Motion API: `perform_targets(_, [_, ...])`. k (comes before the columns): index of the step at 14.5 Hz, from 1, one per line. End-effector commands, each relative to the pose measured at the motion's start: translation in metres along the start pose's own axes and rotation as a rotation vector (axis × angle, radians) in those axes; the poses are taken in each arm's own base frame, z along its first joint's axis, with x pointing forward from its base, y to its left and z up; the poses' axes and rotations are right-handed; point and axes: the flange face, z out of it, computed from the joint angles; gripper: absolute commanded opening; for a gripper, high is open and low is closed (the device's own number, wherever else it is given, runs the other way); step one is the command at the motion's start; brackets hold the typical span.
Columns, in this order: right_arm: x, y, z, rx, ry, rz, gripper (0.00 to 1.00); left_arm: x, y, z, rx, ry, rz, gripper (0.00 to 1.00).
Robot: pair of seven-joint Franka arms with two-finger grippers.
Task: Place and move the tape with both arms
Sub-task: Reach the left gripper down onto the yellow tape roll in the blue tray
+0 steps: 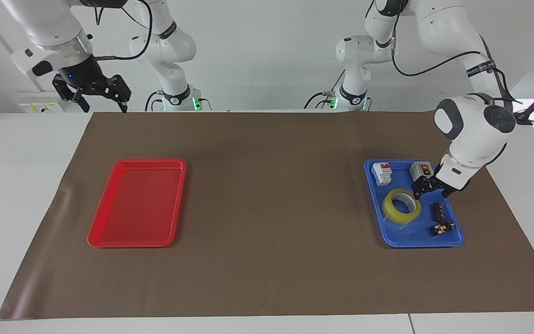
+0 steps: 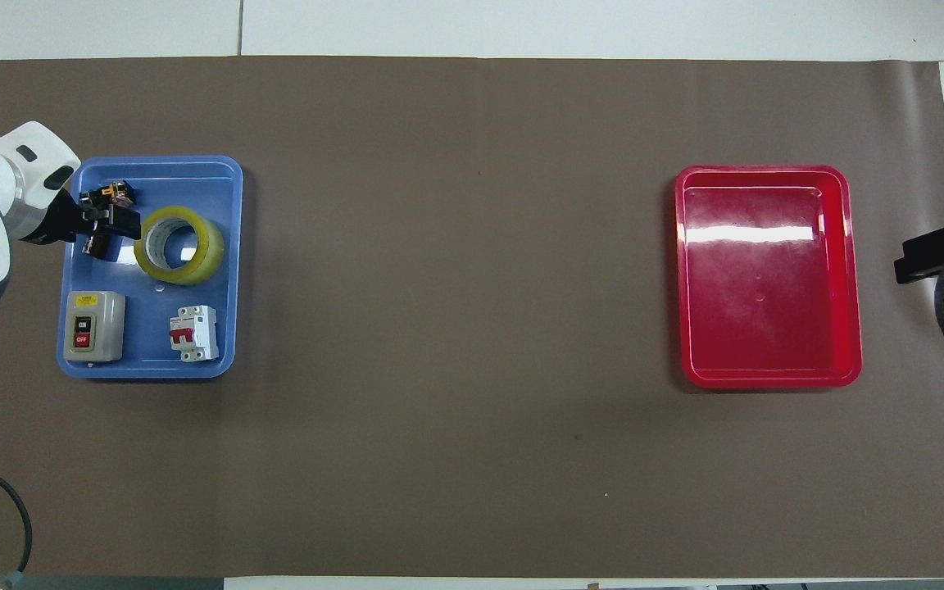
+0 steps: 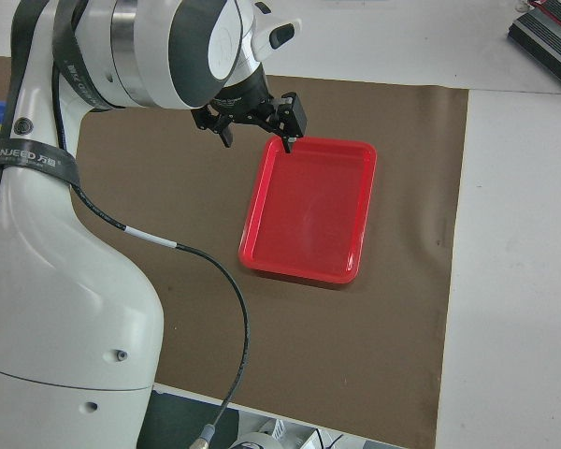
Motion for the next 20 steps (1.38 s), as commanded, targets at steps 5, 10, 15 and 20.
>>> perform_targets(5, [-0.001,0.001,0.000,-0.009,0.016,-0.013,1.00,0.002,-0.001,0.043,0.023,0.006,-0.122,0.79])
perform_targets(10, [-0.001,0.001,0.000,-0.009,0.016,-0.013,1.00,0.001,0.006,0.054,0.023,-0.007,-0.174,0.77])
perform_targets(15, [-0.001,0.001,0.000,-0.009,0.016,-0.012,1.00,-0.004,0.017,0.060,0.022,-0.027,-0.202,0.71])
perform_targets(20, [-0.001,0.001,0.000,-0.009,0.016,-0.012,1.00,-0.008,0.016,0.063,0.022,-0.036,-0.199,0.58])
